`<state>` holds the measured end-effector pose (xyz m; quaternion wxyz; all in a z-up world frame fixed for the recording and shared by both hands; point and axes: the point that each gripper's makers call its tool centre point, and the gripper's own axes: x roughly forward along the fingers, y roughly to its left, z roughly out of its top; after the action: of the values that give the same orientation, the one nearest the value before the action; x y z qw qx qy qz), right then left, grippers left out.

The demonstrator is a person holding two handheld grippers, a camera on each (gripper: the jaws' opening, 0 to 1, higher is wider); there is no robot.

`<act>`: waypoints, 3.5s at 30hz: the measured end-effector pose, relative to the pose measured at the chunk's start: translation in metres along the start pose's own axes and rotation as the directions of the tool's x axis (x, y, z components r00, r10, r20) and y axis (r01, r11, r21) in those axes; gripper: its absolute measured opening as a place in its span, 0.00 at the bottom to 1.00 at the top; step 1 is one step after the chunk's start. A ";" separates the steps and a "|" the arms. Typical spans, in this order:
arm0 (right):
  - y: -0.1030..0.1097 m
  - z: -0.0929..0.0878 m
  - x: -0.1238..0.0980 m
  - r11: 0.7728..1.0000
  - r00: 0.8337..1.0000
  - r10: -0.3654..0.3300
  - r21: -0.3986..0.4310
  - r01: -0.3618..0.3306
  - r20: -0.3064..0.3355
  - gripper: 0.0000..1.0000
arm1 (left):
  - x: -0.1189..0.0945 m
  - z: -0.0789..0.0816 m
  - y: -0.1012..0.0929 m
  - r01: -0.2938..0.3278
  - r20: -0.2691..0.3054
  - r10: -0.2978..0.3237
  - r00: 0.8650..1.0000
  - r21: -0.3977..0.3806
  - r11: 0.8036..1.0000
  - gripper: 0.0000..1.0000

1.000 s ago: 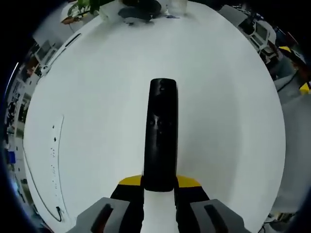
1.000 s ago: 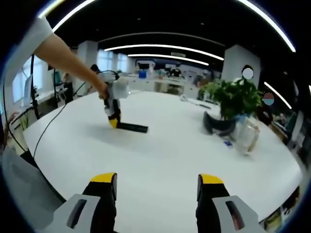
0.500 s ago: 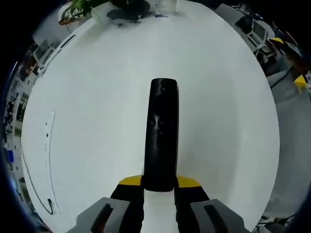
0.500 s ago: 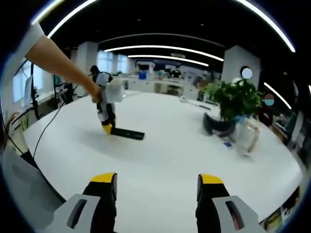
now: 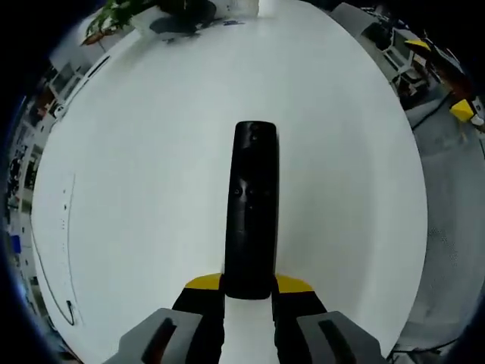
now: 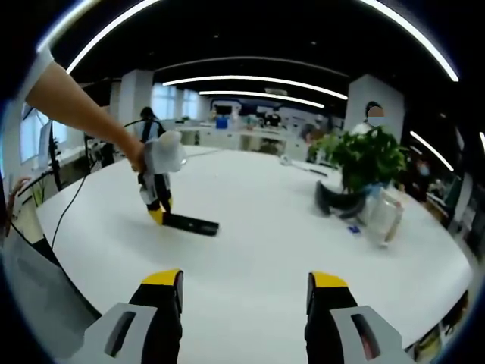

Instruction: Press the specified remote control buttons in sequence, fully releasing each button before pressing the next.

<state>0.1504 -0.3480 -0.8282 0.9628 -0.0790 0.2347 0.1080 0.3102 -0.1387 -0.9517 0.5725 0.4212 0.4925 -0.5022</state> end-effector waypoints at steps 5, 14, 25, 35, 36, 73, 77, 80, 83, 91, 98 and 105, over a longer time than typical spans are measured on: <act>0.000 0.001 -0.001 1.000 1.000 0.000 0.003 0.000 0.009 0.64 | 0.000 -0.003 -0.020 0.014 -0.025 -0.014 1.000 0.012 1.000 0.22; 0.001 0.003 -0.002 1.000 1.000 0.008 0.006 -0.008 0.020 0.64 | -0.001 -0.006 -0.049 0.017 0.021 -0.016 1.000 -0.025 1.000 0.22; 0.004 0.004 -0.003 1.000 0.999 0.023 0.003 -0.023 0.026 0.65 | -0.002 -0.008 -0.091 0.013 0.045 -0.012 0.999 -0.022 1.000 0.22; 0.006 0.003 -0.002 0.999 0.999 0.034 0.006 -0.034 0.021 0.64 | -0.002 -0.010 -0.123 0.032 0.062 -0.030 0.998 -0.036 0.999 0.22; 0.006 0.003 -0.002 0.999 0.999 0.036 0.005 -0.036 0.021 0.64 | -0.002 -0.010 -0.126 0.038 0.066 -0.035 0.997 -0.042 0.998 0.22; 0.015 0.006 -0.002 0.985 0.992 0.127 0.120 -0.127 0.002 0.44 | -0.001 -0.011 -0.220 -0.027 0.137 0.031 0.990 -0.034 0.999 0.22; 0.021 0.013 0.001 0.972 0.986 0.167 0.169 -0.165 0.003 0.38 | -0.001 -0.010 -0.226 -0.023 0.151 0.030 0.988 -0.050 0.998 0.22; 0.025 0.020 0.008 0.953 0.980 0.198 0.231 -0.194 0.007 0.33 | -0.001 -0.010 -0.226 -0.034 0.163 0.043 0.986 -0.061 0.998 0.23; 0.028 0.021 0.018 0.943 0.976 0.215 0.263 -0.205 -0.011 0.25 | -0.001 -0.011 -0.226 -0.034 0.193 0.046 0.980 -0.061 0.998 0.23; 0.036 -0.023 0.039 0.941 0.954 0.240 0.286 -0.183 -0.181 0.00 | -0.004 -0.009 -0.226 -0.037 0.354 0.079 0.932 -0.125 0.991 0.24; 0.048 -0.037 0.043 0.935 0.927 0.282 0.285 -0.209 -0.246 0.00 | -0.005 -0.006 -0.227 -0.041 0.496 0.120 0.860 -0.169 0.985 0.24; 0.075 -0.073 0.035 0.881 0.800 0.423 0.400 -0.252 -0.426 0.00 | -0.003 0.000 -0.232 -0.053 0.494 0.104 0.863 -0.115 0.992 0.24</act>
<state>0.1308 -0.2846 -0.9166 0.8321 0.0981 0.5015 0.2158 0.0803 -0.1705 -0.9461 0.7201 0.2684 0.3343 -0.5455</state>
